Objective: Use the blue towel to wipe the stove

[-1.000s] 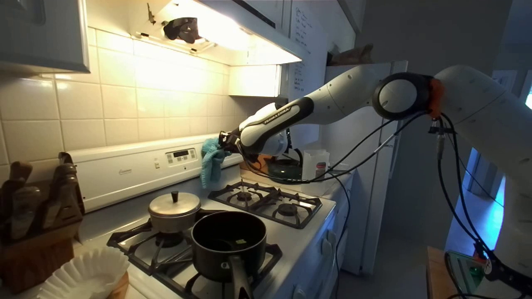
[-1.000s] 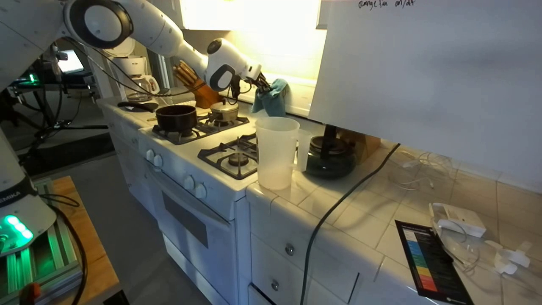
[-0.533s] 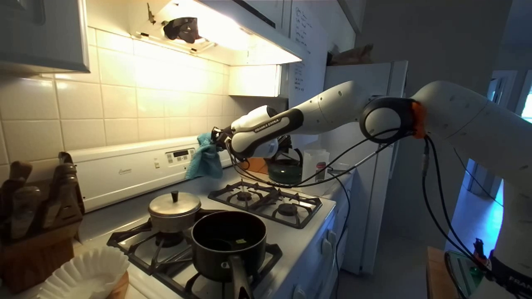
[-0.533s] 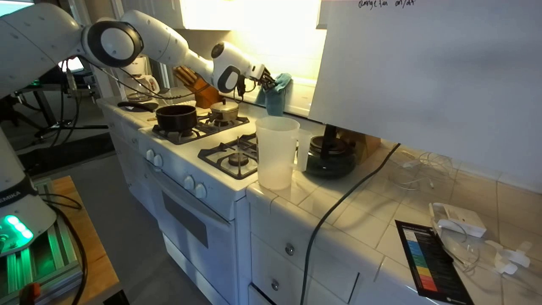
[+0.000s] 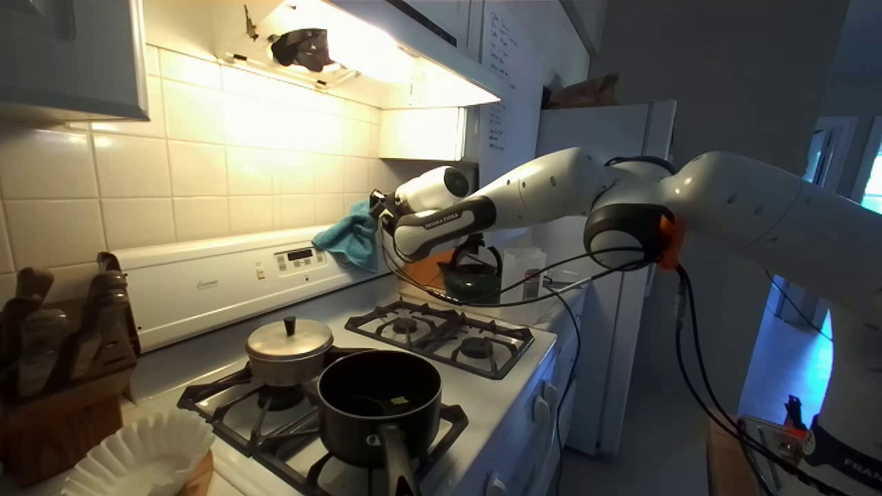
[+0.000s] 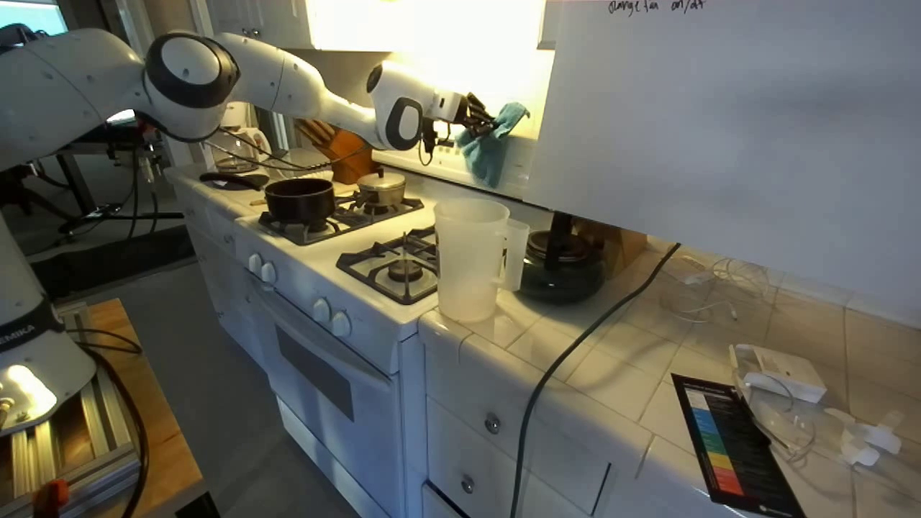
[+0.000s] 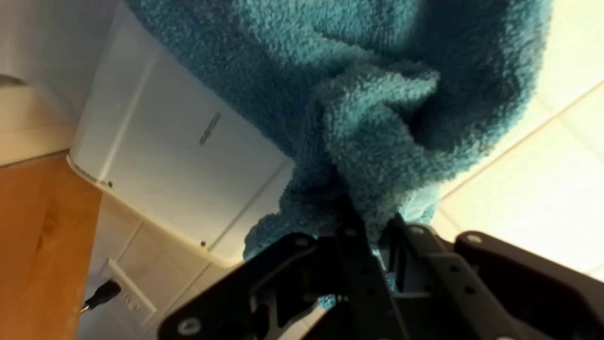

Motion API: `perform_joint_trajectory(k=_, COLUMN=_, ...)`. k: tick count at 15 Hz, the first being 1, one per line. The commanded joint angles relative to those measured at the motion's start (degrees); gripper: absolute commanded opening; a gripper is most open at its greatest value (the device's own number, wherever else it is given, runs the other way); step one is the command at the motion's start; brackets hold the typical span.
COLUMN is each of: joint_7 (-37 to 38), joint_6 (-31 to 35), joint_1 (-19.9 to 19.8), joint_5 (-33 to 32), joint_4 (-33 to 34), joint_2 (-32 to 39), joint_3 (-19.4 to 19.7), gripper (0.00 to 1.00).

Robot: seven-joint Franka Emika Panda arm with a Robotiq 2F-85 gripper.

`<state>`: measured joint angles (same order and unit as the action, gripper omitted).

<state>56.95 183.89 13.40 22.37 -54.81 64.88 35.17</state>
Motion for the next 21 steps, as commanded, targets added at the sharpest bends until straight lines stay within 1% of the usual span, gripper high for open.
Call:
perform_joint_trajectory(k=1, joint_7=8.42, joint_6=-1.78, joint_1=3.28, joint_5=3.84, joint_4=-2.01, joint_2=3.7, joint_3=12.72, gripper=0.03)
perform_joint_trajectory(k=2, joint_7=10.05, joint_6=-2.53, joint_1=3.86, joint_5=3.96, joint_4=-2.81, joint_2=4.57, joint_3=14.78, gripper=0.03)
perform_joint_trajectory(k=3, joint_7=11.52, joint_6=-3.7, joint_1=4.07, joint_5=3.88, joint_4=-2.64, joint_2=5.46, joint_3=15.93, gripper=0.03)
perform_joint_trajectory(k=4, joint_7=12.31, joint_6=-4.26, joint_1=4.04, joint_5=3.49, joint_4=-2.46, joint_2=5.94, joint_3=15.91, gripper=0.03)
perform_joint_trajectory(k=5, joint_7=12.49, joint_6=-4.02, joint_1=3.55, joint_5=3.1, joint_4=-1.62, joint_2=6.52, joint_3=14.51, gripper=0.03)
perform_joint_trajectory(k=7, joint_7=11.4, joint_6=-3.07, joint_1=2.1, joint_5=2.44, joint_4=1.18, joint_2=6.97, joint_3=9.8, gripper=0.03)
perform_joint_trajectory(k=9, joint_7=9.73, joint_6=-1.99, joint_1=0.72, joint_5=1.84, joint_4=4.27, joint_2=7.02, joint_3=4.14, gripper=0.03)
perform_joint_trajectory(k=11, joint_7=8.45, joint_6=-1.05, joint_1=-0.2, joint_5=1.19, joint_4=7.08, joint_2=7.19, joint_3=-0.16, gripper=0.03)
perform_joint_trajectory(k=14, joint_7=5.6, joint_6=0.08, joint_1=-2.61, joint_5=0.08, joint_4=12.3, joint_2=7.7, joint_3=-6.95, gripper=0.03)
perform_joint_trajectory(k=16, joint_7=2.75, joint_6=0.2, joint_1=-4.76, joint_5=-0.42, joint_4=15.89, joint_2=8.12, joint_3=-12.93, gripper=0.03)
perform_joint_trajectory(k=18, joint_7=-0.94, joint_6=-0.45, joint_1=-6.8, joint_5=-0.93, joint_4=18.97, joint_2=8.41, joint_3=-20.4, gripper=0.03)
perform_joint_trajectory(k=19, joint_7=-3.76, joint_6=-1.19, joint_1=-8.06, joint_5=-1.52, joint_4=20.8, joint_2=8.51, joint_3=-26.01, gripper=0.03)
perform_joint_trajectory(k=21, joint_7=-8.13, joint_6=-3.7, joint_1=-9.0, joint_5=-2.33, joint_4=24.19, joint_2=9.56, joint_3=-34.86, gripper=0.03)
